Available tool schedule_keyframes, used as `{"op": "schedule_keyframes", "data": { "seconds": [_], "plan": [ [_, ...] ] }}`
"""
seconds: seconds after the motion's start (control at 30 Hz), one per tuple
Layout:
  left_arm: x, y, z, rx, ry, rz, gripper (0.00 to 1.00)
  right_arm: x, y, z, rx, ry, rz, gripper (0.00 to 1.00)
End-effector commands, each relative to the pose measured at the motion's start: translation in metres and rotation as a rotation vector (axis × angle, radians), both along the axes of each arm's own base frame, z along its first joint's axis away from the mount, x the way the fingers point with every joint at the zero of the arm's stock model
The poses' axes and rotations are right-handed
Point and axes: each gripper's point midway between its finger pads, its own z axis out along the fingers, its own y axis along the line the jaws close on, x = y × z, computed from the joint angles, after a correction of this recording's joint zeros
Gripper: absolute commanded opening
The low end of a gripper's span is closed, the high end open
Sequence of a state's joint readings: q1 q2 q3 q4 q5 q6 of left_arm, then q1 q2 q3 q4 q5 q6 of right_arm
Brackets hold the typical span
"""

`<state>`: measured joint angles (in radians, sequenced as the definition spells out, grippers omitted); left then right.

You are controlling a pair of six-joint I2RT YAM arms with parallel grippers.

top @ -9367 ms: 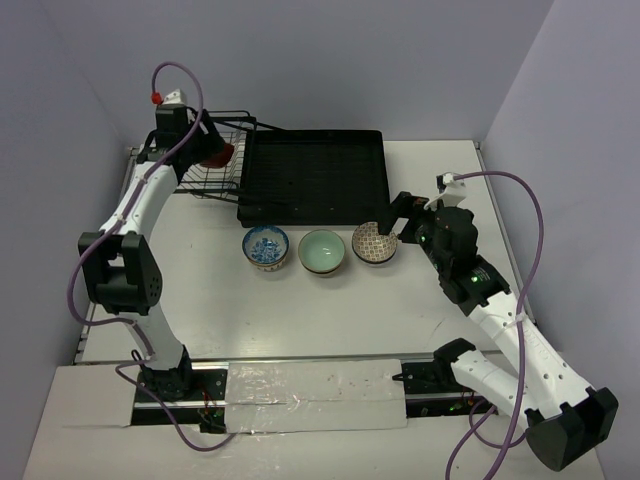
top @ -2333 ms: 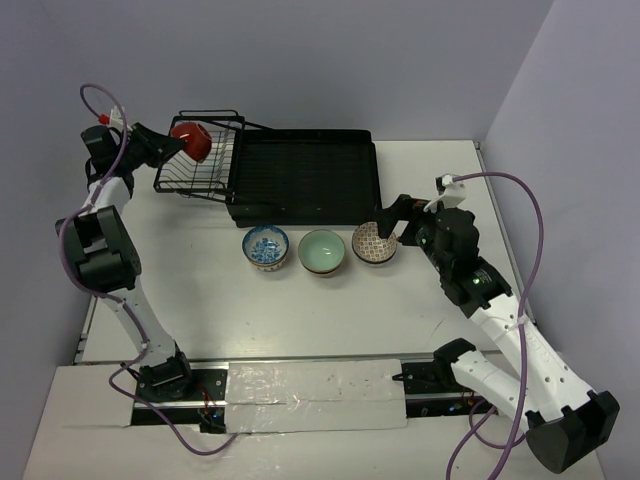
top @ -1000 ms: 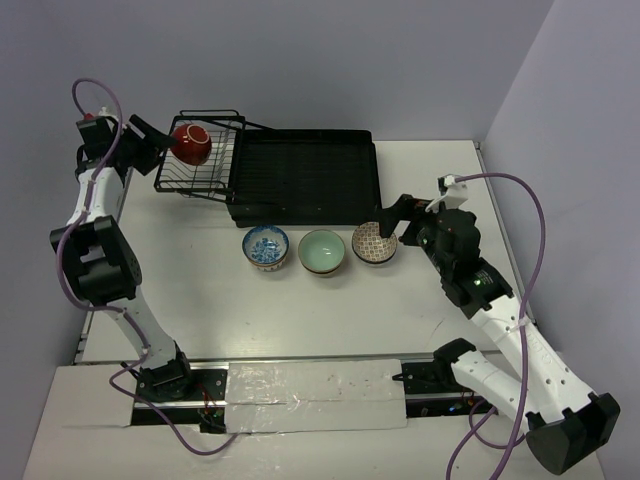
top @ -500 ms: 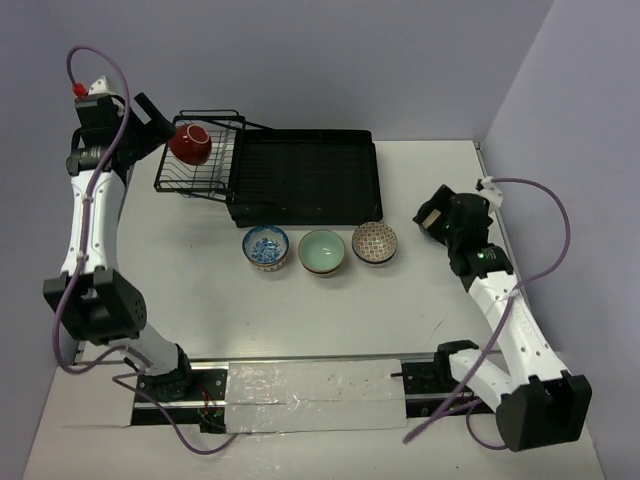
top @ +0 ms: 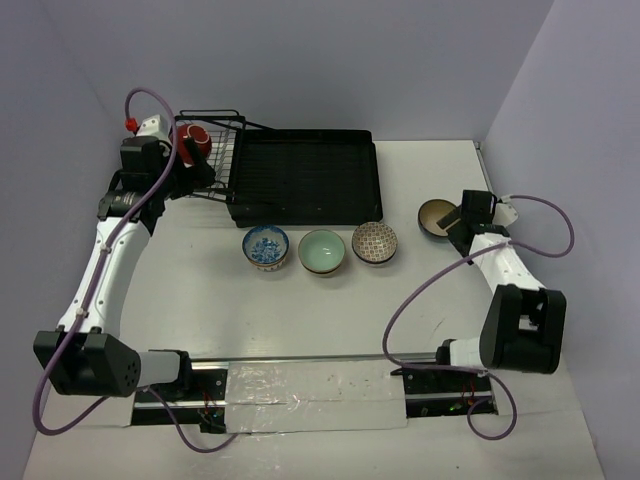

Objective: Load the bowls into the dish rack

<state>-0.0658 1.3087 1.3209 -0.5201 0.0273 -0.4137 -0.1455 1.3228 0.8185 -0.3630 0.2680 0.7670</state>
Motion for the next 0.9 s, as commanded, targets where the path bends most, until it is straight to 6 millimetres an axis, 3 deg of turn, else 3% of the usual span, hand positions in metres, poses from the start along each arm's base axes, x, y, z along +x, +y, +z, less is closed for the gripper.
{"op": "schedule_keyframes", "data": {
  "seconds": [0.0, 0.2, 0.57, 0.77, 0.87],
  "plan": [
    [-0.002, -0.001, 0.031, 0.026, -0.119, -0.007, 0.98, 0.026, -0.018, 0.014, -0.019, -0.09, -0.055, 0.9],
    [-0.005, -0.017, 0.027, 0.03, -0.105, -0.051, 0.98, 0.045, -0.023, 0.01, -0.038, -0.112, -0.037, 0.8],
    [-0.006, -0.024, 0.023, 0.032, -0.094, -0.071, 0.98, 0.045, -0.027, -0.023, -0.023, -0.04, -0.073, 0.57],
    [-0.006, -0.024, 0.022, 0.04, -0.088, -0.059, 0.97, 0.042, -0.031, -0.016, -0.05, -0.05, -0.08, 0.34],
    [-0.007, -0.031, 0.02, 0.029, -0.083, -0.071, 0.98, 0.04, -0.034, -0.008, -0.078, -0.07, -0.082, 0.17]
  ]
}}
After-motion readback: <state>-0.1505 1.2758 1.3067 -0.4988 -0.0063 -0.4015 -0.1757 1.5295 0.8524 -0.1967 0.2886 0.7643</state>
